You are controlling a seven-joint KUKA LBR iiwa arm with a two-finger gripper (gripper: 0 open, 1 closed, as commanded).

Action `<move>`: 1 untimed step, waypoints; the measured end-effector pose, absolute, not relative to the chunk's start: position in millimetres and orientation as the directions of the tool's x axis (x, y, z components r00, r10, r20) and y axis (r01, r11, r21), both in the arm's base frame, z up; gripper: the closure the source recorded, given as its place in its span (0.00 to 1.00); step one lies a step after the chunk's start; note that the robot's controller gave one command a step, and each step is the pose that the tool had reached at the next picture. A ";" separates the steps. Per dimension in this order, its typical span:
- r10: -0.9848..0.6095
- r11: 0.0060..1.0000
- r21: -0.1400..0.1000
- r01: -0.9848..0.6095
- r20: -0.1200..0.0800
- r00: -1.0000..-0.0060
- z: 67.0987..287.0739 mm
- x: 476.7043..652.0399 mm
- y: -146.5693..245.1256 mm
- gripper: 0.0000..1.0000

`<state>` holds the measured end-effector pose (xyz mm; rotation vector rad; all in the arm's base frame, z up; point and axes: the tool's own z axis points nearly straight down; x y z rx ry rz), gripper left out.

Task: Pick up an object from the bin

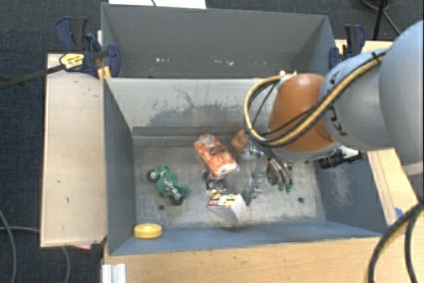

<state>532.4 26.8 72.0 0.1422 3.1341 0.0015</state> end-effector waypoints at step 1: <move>-0.006 1.000 0.001 -0.006 -0.008 -1.000 74.0 546.5 85.6 1.00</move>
Offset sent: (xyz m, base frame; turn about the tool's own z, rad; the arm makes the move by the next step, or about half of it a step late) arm 0.0000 0.0000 0.0000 0.0000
